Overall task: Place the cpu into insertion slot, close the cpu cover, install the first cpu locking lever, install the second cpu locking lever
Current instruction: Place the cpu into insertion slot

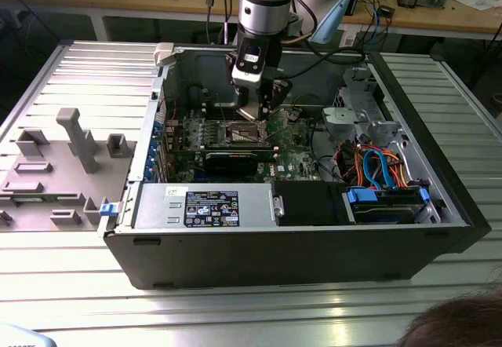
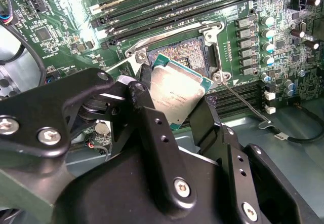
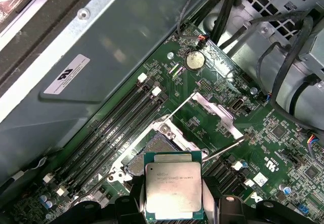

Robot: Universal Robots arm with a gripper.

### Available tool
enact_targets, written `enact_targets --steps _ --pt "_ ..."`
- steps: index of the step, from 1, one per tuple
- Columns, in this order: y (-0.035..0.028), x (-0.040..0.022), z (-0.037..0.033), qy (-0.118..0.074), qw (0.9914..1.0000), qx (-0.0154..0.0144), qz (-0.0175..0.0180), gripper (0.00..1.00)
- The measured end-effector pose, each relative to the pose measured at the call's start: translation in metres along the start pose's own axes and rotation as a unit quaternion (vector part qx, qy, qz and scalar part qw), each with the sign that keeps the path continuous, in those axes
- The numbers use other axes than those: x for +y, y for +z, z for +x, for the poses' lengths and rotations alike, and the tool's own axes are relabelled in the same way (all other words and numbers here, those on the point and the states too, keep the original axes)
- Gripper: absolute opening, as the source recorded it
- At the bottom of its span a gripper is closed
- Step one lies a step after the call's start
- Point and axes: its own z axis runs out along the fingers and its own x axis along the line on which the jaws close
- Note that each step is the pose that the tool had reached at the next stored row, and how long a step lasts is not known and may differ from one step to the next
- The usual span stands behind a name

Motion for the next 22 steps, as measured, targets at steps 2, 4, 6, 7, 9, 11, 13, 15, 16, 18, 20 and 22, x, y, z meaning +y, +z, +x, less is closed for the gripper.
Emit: enact_targets --steps 2,4,6,7,9,11,13,15,16,18,20,22 --pt "0.0000 0.0000 0.0000 0.001 1.00000 0.0000 0.0000 0.54" --pt "0.0000 0.0000 0.0000 0.002 1.00000 0.0000 0.0000 0.54" --pt "0.0001 0.0000 0.0000 0.003 1.00000 0.0000 0.0000 0.54" --pt "0.0001 0.0000 0.0000 0.003 1.00000 0.0000 0.0000 0.54" --pt "0.0002 0.0000 0.0000 0.004 0.99999 0.0000 0.0000 0.54" --pt "0.0002 0.0000 0.0000 0.005 0.99999 0.0000 0.0000 0.54" --pt "0.0002 0.0000 0.0000 0.006 0.99998 0.0000 0.0000 0.54" --pt "0.0002 0.0000 0.0000 0.007 0.99998 0.0000 -0.0001 0.54" --pt "0.0002 0.0000 0.0000 0.007 0.99997 0.0000 0.0000 0.54" --pt "0.0003 0.0000 0.0000 0.008 0.99997 0.0000 -0.0001 0.54" --pt "0.0003 0.0000 0.0000 0.009 0.99996 0.0000 -0.0001 0.54" --pt "0.0003 0.0000 0.0000 0.010 0.99995 0.0000 -0.0001 0.54"
